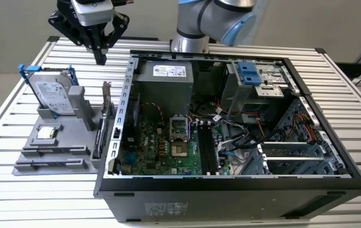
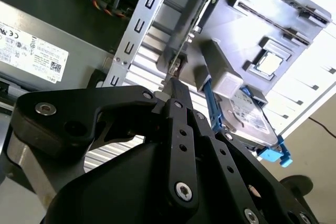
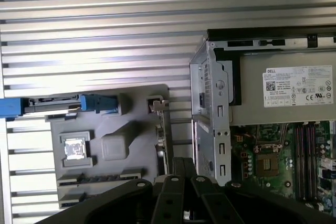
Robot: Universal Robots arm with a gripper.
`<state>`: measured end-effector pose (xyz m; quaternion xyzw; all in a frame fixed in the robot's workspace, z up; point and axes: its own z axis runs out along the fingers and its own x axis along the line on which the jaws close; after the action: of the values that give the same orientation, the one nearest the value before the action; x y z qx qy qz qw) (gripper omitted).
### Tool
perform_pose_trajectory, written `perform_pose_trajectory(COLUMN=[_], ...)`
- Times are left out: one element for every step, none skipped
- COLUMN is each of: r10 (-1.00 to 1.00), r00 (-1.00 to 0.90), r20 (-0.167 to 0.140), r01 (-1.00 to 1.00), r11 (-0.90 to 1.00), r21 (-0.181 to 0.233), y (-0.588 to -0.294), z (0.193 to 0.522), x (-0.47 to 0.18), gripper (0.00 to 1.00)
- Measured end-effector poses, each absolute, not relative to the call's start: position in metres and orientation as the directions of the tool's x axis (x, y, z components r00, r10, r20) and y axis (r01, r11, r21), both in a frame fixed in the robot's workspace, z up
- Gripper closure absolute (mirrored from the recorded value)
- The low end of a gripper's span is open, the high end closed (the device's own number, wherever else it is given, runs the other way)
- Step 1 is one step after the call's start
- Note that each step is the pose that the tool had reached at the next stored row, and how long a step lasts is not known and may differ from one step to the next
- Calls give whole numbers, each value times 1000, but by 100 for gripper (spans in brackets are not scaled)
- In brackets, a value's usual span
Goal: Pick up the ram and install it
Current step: 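Reach for the ram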
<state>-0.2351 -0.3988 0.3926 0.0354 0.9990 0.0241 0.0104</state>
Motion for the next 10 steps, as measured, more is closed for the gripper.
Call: perform_pose_trajectory(r10=[71,71,71,71,71,71,71,71,71,71], r00=[-997,-997,-997,-997,-997,-997,-997,-997,-997,-997], r20=[-19,-19,-19,-19,-19,-19,-19,-19,-19,-19], r01=[70,70,70,70,70,70,70,70,70,70], r11=[996,996,996,996,996,996,996,996,996,996], r21=[49,49,49,49,49,49,49,49,49,49], y=[-399,-399,-399,-399,-399,-399,-399,-399,-399,-399], z=[393,393,393,393,393,393,393,393,393,393], x=[-236,-237,-238,-239,-240,-241,-242,-243,-244,-245], gripper=[100,100,100,100,100,100,100,100,100,100])
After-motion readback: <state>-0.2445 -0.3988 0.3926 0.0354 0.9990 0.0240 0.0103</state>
